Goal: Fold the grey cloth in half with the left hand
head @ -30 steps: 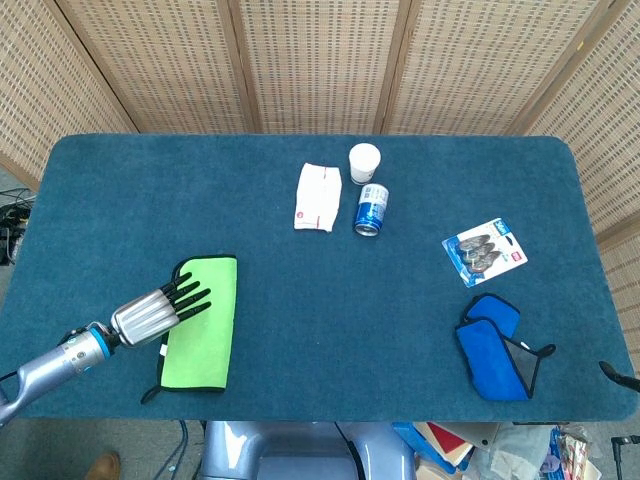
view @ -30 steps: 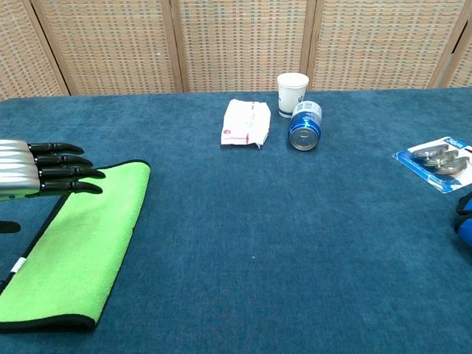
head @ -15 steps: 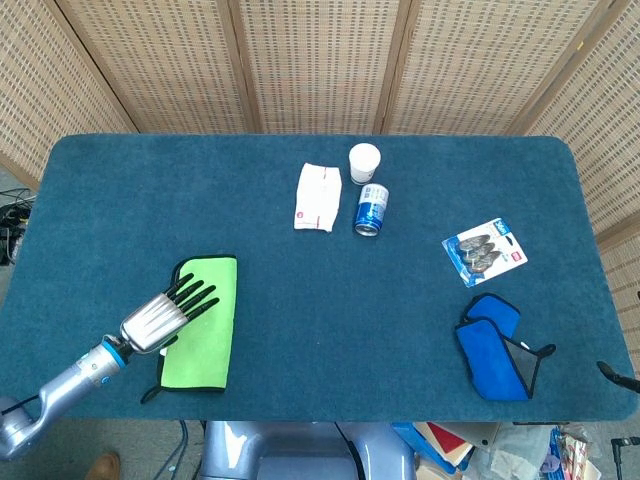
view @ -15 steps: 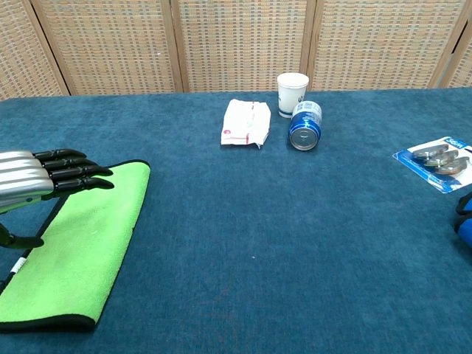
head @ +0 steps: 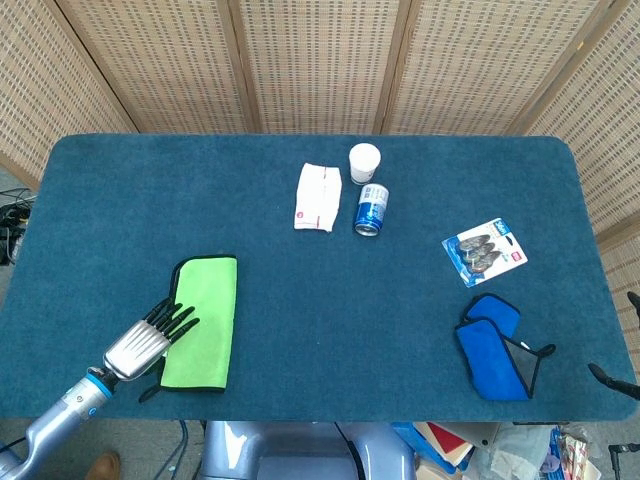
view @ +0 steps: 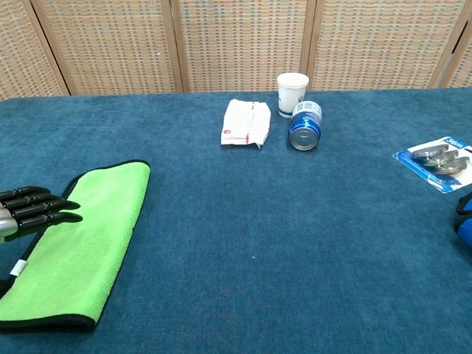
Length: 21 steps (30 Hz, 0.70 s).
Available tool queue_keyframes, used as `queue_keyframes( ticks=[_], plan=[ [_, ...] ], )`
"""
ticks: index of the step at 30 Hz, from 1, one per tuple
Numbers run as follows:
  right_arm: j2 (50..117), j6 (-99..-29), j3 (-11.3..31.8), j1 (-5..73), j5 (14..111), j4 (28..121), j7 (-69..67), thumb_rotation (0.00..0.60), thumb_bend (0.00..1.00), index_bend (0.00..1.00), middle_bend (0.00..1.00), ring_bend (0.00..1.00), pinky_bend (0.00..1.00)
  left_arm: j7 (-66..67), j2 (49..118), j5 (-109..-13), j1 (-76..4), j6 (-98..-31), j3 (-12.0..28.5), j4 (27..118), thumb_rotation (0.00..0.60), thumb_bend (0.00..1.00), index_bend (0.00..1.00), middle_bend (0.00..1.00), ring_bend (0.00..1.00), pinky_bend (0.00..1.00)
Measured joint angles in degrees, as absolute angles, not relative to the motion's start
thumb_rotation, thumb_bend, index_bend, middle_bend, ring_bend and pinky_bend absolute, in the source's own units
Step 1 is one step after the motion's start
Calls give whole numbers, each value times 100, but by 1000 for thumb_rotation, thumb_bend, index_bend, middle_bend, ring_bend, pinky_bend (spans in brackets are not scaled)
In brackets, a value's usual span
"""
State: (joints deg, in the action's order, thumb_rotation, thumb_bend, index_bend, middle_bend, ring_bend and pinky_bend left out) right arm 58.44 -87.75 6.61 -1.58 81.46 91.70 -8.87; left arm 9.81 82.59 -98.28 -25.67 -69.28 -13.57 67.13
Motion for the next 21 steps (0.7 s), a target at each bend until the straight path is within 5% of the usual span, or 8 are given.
queue_keyframes(
  ticks=[7,13,21],
  plan=[
    [5823,-8765,618,-162,8205,9214,-893,600,0,0,0,0,0,748,8343,-9894,-2386,-7306,-1338,6603,600,266,0,0,0,0],
    [5852,-8618,601,-96,8158,9177,-879,600,0,0,0,0,0,377,7935,-9998,-2116,-8375,-1217,6848,600,259,0,0,0,0],
    [5844,-8648,593,-102,8171,9181,-892,600,0,0,0,0,0,258,6874,-9395,-1600,-9189,-857,8405,600,220,0,0,0,0]
  ],
)
